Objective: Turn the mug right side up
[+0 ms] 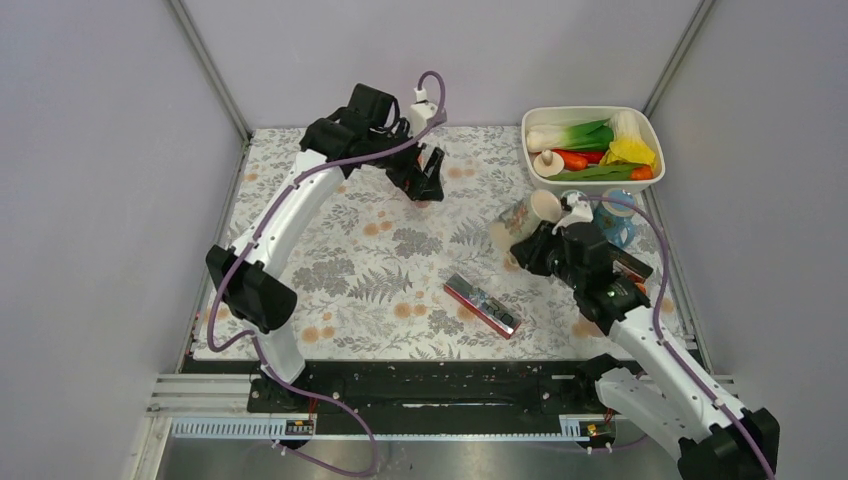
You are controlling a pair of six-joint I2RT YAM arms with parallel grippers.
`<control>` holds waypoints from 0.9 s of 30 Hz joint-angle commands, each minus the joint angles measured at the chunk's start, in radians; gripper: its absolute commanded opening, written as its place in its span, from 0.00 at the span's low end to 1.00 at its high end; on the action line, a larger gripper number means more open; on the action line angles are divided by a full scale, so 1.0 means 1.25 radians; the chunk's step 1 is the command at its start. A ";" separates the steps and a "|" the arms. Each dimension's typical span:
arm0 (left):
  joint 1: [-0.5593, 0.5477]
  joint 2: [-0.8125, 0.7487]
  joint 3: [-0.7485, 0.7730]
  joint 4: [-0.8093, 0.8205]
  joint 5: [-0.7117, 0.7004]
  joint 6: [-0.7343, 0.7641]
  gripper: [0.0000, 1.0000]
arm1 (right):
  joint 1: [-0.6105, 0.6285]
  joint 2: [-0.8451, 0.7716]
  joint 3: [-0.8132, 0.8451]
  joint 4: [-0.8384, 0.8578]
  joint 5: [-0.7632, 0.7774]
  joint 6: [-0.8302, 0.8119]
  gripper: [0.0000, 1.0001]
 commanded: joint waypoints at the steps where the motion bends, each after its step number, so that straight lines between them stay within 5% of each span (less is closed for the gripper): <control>1: -0.002 -0.071 0.068 0.063 0.175 -0.164 0.96 | 0.005 -0.049 0.147 0.181 -0.187 0.091 0.00; 10: -0.025 -0.117 -0.011 0.335 0.327 -0.517 0.98 | 0.005 -0.031 0.218 0.390 -0.287 0.224 0.00; 27: -0.045 -0.089 0.007 0.258 0.195 -0.454 0.97 | 0.005 -0.043 0.276 0.394 -0.258 0.196 0.00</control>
